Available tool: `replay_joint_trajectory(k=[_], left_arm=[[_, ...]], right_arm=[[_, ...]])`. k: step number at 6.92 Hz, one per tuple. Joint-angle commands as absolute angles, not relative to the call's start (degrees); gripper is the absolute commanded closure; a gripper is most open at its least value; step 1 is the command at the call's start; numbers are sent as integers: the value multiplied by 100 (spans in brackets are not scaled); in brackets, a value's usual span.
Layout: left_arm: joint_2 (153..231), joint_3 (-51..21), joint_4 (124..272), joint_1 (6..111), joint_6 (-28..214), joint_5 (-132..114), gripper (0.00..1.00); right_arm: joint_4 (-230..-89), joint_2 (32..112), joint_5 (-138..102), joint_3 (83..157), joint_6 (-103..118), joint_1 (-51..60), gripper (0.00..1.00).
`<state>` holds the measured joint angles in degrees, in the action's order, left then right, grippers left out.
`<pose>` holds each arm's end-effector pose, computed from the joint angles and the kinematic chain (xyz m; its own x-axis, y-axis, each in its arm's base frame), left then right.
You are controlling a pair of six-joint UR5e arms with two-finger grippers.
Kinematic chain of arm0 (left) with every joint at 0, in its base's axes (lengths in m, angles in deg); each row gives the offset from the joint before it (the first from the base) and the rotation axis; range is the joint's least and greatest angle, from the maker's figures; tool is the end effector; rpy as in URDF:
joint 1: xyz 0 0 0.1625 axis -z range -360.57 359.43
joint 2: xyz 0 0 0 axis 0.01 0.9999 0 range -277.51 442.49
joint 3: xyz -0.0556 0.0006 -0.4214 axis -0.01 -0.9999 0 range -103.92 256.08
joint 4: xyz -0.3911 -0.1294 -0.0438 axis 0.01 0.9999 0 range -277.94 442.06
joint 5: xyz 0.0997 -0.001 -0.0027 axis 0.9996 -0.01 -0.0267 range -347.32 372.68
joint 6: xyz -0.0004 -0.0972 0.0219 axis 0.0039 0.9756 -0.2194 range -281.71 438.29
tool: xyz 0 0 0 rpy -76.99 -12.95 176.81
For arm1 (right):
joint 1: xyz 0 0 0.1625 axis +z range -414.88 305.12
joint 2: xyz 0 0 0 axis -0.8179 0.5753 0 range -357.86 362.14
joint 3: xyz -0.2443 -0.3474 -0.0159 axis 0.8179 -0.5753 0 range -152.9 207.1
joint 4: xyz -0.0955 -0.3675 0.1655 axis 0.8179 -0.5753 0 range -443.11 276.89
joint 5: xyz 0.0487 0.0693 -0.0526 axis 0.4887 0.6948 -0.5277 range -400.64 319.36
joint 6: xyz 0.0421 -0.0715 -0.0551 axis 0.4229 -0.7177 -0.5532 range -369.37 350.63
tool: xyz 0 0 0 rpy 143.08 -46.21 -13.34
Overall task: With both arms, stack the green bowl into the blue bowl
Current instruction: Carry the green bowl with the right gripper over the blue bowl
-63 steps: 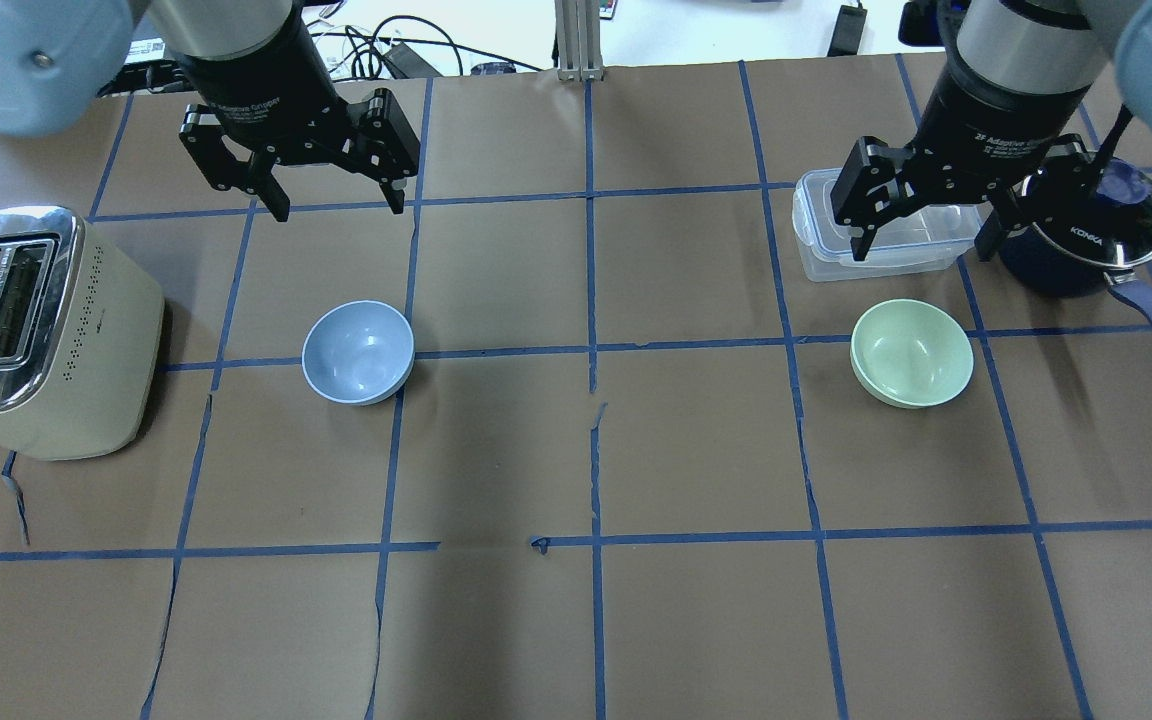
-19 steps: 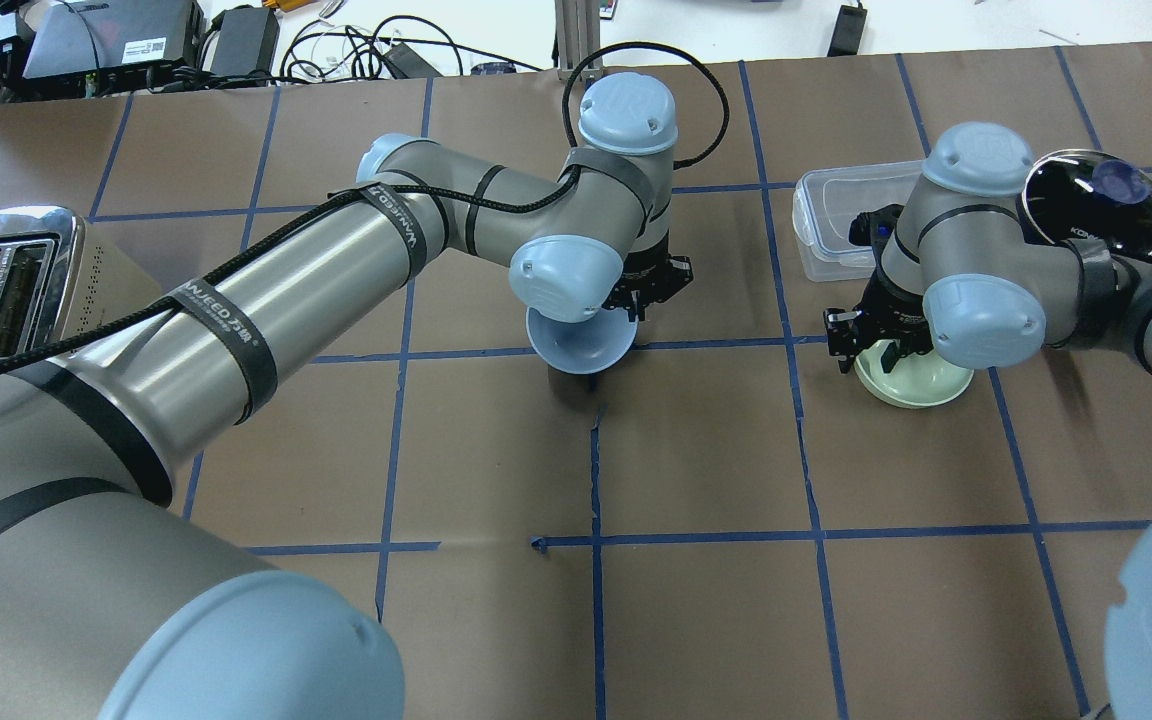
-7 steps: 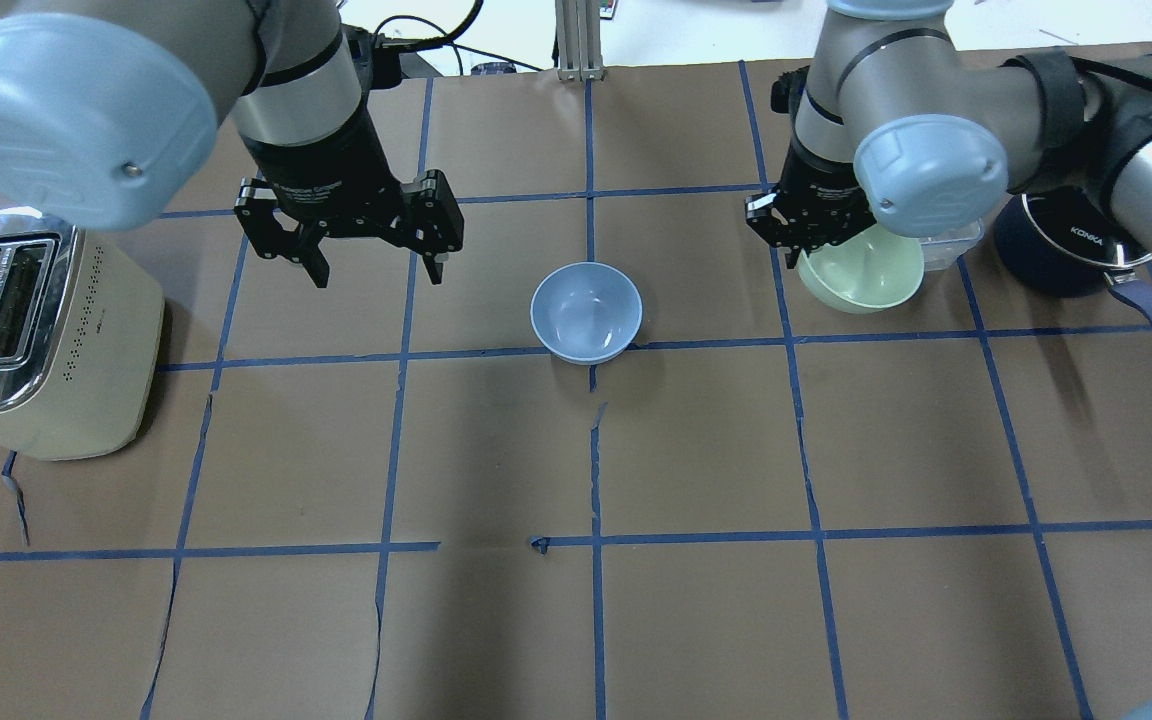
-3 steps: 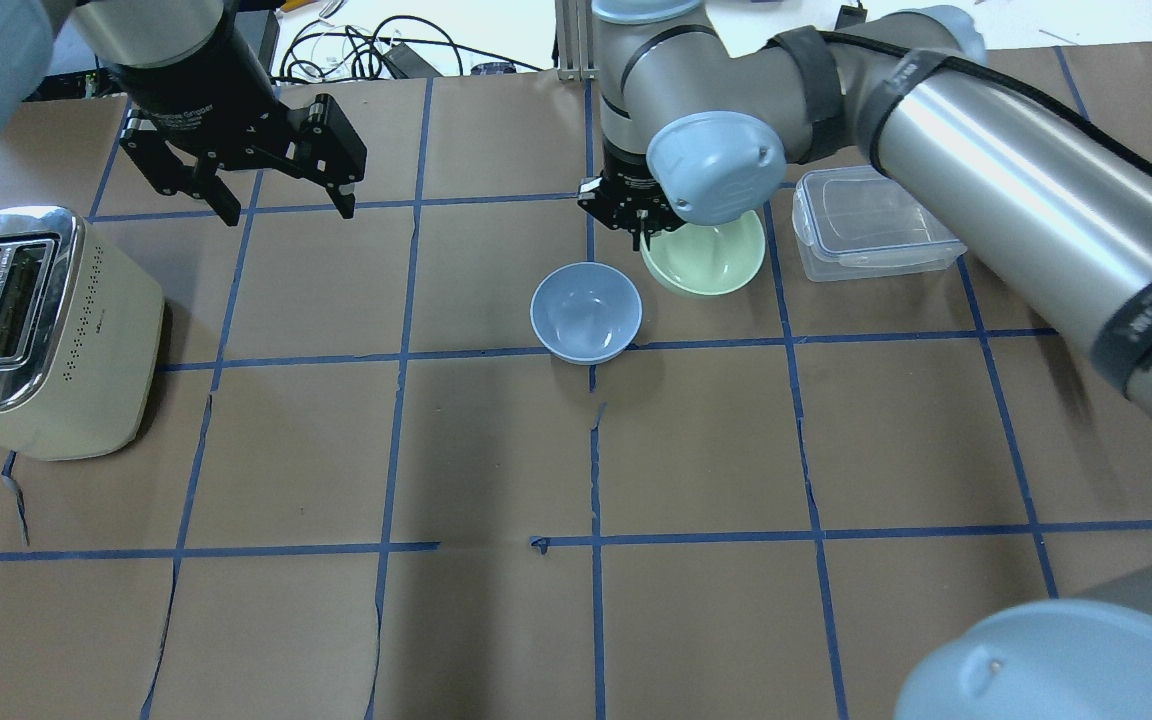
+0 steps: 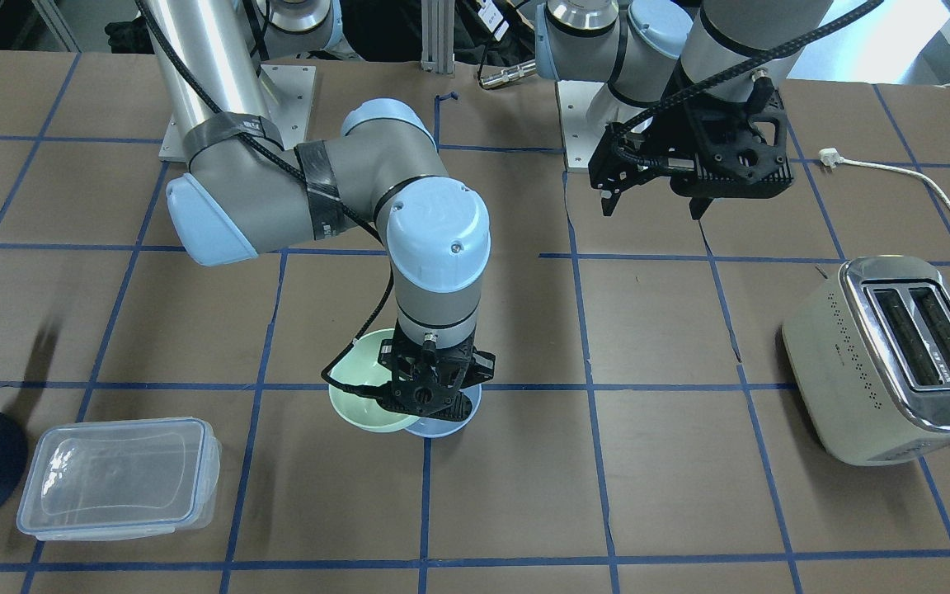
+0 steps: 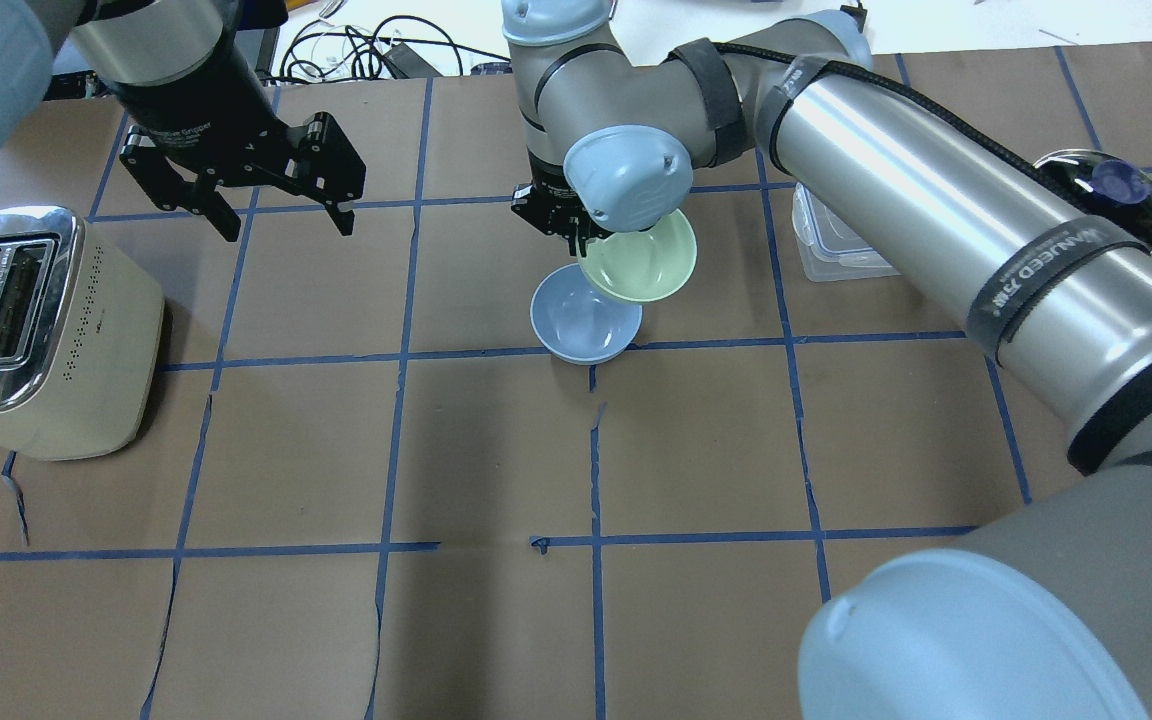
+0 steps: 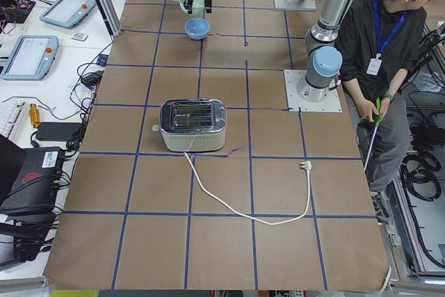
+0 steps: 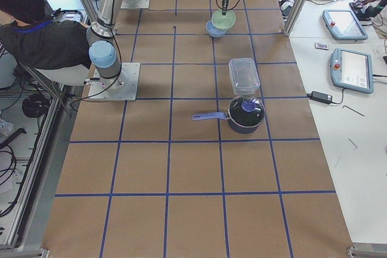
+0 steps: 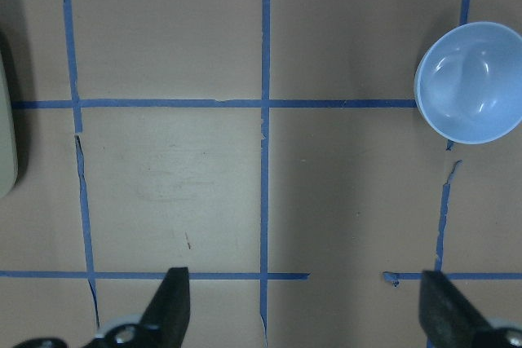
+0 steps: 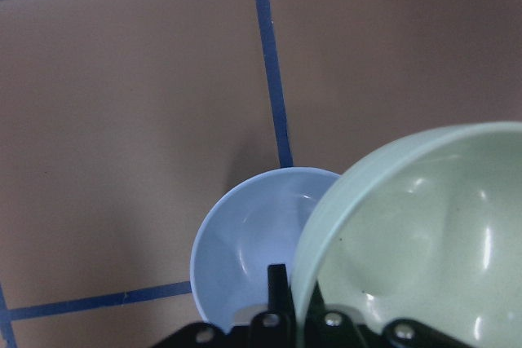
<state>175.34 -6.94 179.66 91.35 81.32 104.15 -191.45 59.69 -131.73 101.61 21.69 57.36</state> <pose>-0.1476 -0.5012 0.5098 -0.9994 -0.0177 -0.0288 -0.0194 0.9981 0.0591 0.3886 -0.6030 0.3096 -0.9881 0.1537 0.0039 0.1535 0.9877 -0.0305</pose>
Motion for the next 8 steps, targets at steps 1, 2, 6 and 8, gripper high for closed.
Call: replay_joint_trajectory(k=[1,2,6,8], left_arm=[[17530,-707,17962,9101,8137,10409,0],[17530,-698,17962,9092,8137,10409,0],[17530,-689,17979,9066,8146,10417,0],[17521,-689,17979,9066,8154,10426,0]], right_arm=[[-19165,5769,-13161,10084,2289,5841,100],[-19148,5734,-13152,10084,2298,5859,100],[-19130,5628,-13152,10093,2552,6017,100],[-19156,5585,-13160,10093,2553,6017,87]])
